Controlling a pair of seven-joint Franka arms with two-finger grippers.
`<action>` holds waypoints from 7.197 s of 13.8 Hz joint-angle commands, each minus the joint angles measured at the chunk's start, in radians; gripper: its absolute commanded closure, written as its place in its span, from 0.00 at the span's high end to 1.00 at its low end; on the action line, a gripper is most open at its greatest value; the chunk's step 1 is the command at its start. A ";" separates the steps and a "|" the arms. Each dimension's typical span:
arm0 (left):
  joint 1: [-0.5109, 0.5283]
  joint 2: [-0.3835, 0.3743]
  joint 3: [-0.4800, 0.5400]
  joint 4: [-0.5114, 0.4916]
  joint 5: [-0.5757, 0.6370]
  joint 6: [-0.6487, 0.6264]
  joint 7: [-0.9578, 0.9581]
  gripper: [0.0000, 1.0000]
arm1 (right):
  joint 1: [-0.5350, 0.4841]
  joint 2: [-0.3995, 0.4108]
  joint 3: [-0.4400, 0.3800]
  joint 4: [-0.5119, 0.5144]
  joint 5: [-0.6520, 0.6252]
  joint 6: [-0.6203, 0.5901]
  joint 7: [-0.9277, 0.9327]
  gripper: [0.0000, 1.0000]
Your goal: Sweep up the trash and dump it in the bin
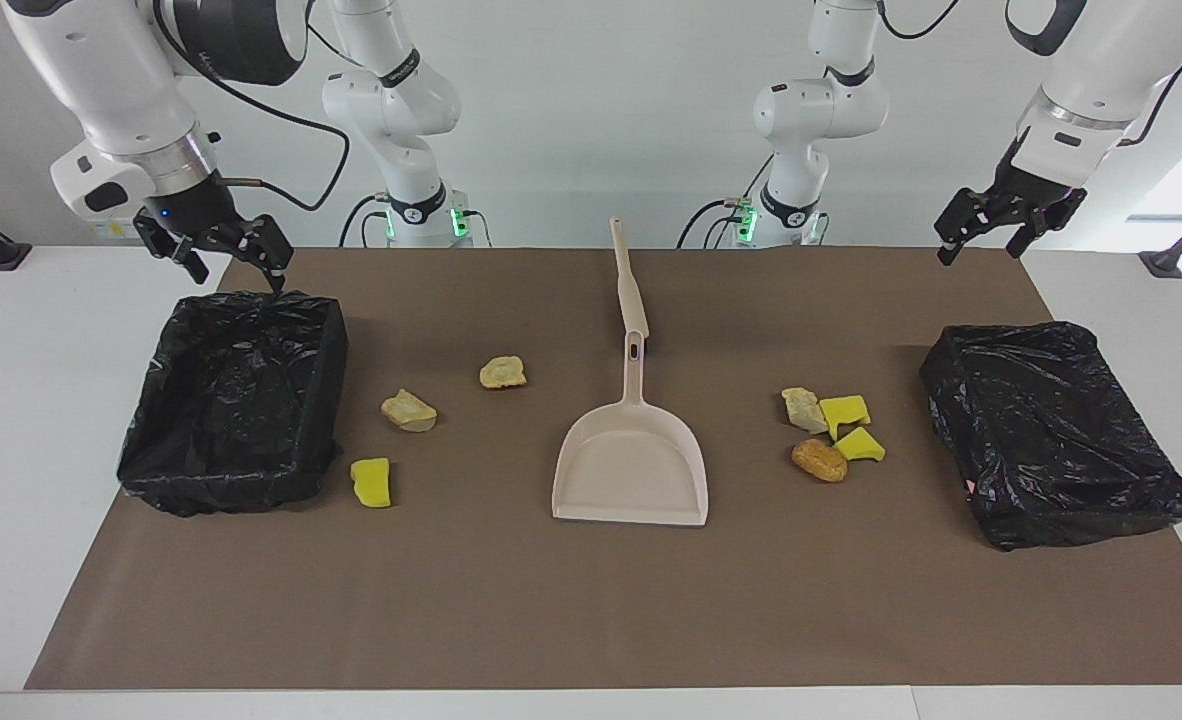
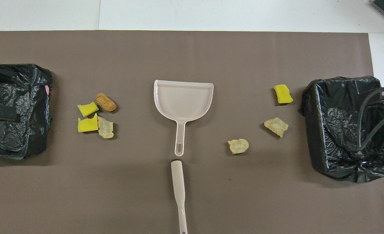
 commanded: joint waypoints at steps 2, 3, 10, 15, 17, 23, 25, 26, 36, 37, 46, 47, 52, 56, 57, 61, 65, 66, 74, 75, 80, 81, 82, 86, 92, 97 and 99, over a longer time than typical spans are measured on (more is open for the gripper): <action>-0.002 0.000 0.005 0.015 -0.005 -0.016 0.008 1.00 | -0.004 -0.018 0.000 -0.012 0.026 -0.009 0.008 1.00; -0.002 0.000 0.005 0.015 -0.005 -0.016 0.008 1.00 | -0.004 -0.018 0.000 -0.012 0.026 -0.009 0.008 1.00; -0.019 -0.003 -0.024 0.018 -0.009 -0.016 0.013 1.00 | -0.004 -0.018 0.000 -0.012 0.026 -0.009 0.008 1.00; -0.022 -0.016 -0.046 0.012 -0.009 -0.050 0.000 1.00 | -0.004 -0.018 0.002 -0.012 0.026 -0.009 0.008 1.00; -0.056 -0.023 -0.095 0.000 -0.015 -0.035 -0.003 1.00 | -0.010 -0.016 0.000 -0.012 0.013 -0.003 0.006 1.00; -0.339 -0.147 -0.100 -0.251 -0.063 -0.019 -0.220 1.00 | -0.006 -0.002 0.003 -0.006 0.022 -0.048 -0.050 1.00; -0.422 -0.180 -0.101 -0.327 -0.097 0.010 -0.297 1.00 | -0.006 0.041 0.023 0.006 0.025 -0.059 -0.055 1.00; -0.463 -0.194 -0.101 -0.369 -0.113 0.042 -0.328 1.00 | -0.007 0.054 0.054 0.012 0.023 -0.065 -0.055 1.00; -0.901 -0.133 -0.101 -0.758 -0.132 0.565 -0.803 1.00 | 0.178 0.226 0.109 0.000 0.003 0.146 0.141 1.00; -0.916 -0.112 -0.101 -0.769 -0.132 0.602 -0.828 1.00 | 0.178 0.228 0.109 -0.014 0.002 0.163 0.161 1.00; -0.982 0.027 -0.100 -0.761 -0.132 0.668 -0.866 1.00 | 0.192 0.213 0.108 -0.046 -0.012 0.159 0.163 1.00; -0.978 0.019 -0.100 -0.749 -0.132 0.648 -0.866 1.00 | 0.192 0.213 0.108 -0.044 -0.012 0.160 0.163 1.00; -0.968 0.016 -0.100 -0.732 -0.132 0.625 -0.860 0.76 | 0.192 0.214 0.108 -0.041 -0.013 0.152 0.163 1.00; -0.967 0.011 -0.097 -0.724 -0.132 0.591 -0.849 0.00 | 0.192 0.214 0.108 -0.038 -0.020 0.149 0.163 1.00; -0.968 0.007 -0.095 -0.721 -0.132 0.567 -0.839 0.00 | 0.192 0.214 0.108 -0.038 -0.020 0.148 0.163 1.00; -0.896 -0.032 -0.086 -0.677 -0.132 0.435 -0.753 0.00 | 0.192 0.213 0.108 -0.035 -0.020 0.143 0.163 1.00; -0.814 -0.107 -0.084 -0.669 -0.132 0.306 -0.660 0.00 | 0.224 0.210 0.109 -0.046 -0.001 0.183 0.230 1.00; -0.762 -0.146 -0.083 -0.669 -0.132 0.256 -0.603 0.00 | 0.250 0.203 0.109 -0.061 0.000 0.203 0.264 1.00; -0.245 -0.091 -0.063 -0.461 0.032 0.109 -0.071 0.00 | 0.459 0.274 0.109 -0.120 0.002 0.448 0.639 1.00; -0.191 -0.029 -0.063 -0.400 0.052 0.125 -0.035 0.00 | 0.491 0.288 0.109 -0.118 0.000 0.473 0.681 1.00; -0.068 0.219 -0.063 -0.183 0.199 0.195 0.086 0.00 | 0.637 0.398 0.108 -0.118 -0.029 0.617 0.871 1.00; -0.060 0.244 -0.063 -0.183 0.213 0.243 0.094 0.00 | 0.649 0.406 0.108 -0.120 -0.052 0.622 0.873 1.00; -0.056 0.253 -0.063 -0.193 0.213 0.272 0.096 0.00 | 0.657 0.403 0.109 -0.127 -0.056 0.616 0.873 1.00; -0.042 0.280 -0.064 -0.259 0.213 0.358 0.111 0.00 | 0.666 0.372 0.109 -0.184 -0.059 0.602 0.865 0.83; -0.043 0.185 -0.067 -0.442 0.193 0.438 0.109 0.00 | 0.698 0.360 0.109 -0.169 -0.102 0.498 0.846 0.00; -0.095 0.166 -0.072 -0.450 0.075 0.369 0.065 0.00 | 0.660 0.274 0.109 -0.167 -0.095 0.478 0.613 0.00; -0.125 0.165 -0.075 -0.428 0.046 0.358 -0.042 0.00 | 0.632 0.230 0.111 -0.167 -0.089 0.406 0.448 0.00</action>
